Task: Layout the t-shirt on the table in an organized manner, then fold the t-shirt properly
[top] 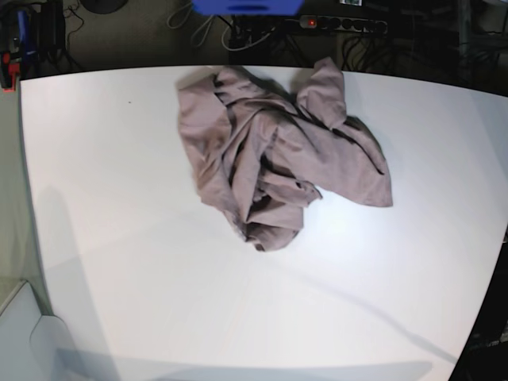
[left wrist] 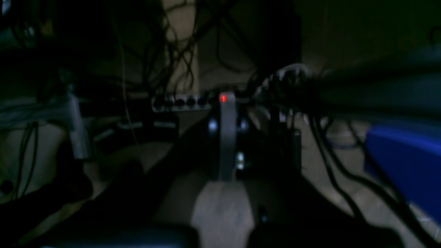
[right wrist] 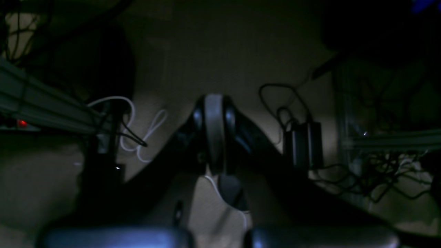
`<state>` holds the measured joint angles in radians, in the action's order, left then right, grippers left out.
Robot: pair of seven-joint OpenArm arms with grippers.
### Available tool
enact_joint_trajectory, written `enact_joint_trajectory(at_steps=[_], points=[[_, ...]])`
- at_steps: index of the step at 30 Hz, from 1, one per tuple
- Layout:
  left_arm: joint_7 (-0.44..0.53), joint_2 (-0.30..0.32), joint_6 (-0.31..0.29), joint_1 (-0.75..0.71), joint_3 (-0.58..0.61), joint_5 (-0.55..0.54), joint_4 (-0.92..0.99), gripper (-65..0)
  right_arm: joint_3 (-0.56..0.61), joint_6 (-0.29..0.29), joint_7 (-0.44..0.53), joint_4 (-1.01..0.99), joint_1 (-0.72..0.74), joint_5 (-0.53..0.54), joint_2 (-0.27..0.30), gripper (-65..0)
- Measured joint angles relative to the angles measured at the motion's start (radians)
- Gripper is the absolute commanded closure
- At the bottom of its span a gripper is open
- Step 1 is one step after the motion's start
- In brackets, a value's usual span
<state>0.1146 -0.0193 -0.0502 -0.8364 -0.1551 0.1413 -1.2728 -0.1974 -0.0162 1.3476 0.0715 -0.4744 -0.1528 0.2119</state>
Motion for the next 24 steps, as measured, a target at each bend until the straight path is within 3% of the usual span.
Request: enact_joint_trajectory(at_steps=[5,12,24], points=[[-0.067,0.003,-0.001,-0.042,-0.003,0.0,-0.129,0.0,-0.001,0.0,0.0,0.001,0.0,-0.004,0.04,0.0],[-0.072,0.005,-0.002,-0.122,-0.005,0.0,-0.294,0.0,-0.006,0.0,0.003,0.212,-0.05,0.0,0.086,0.0],[-0.075,0.005,-0.002,-0.23,-0.006,0.0,-0.512,0.0,-0.007,0.001,-0.006,0.571,-0.189,0.0,0.08,0.0]])
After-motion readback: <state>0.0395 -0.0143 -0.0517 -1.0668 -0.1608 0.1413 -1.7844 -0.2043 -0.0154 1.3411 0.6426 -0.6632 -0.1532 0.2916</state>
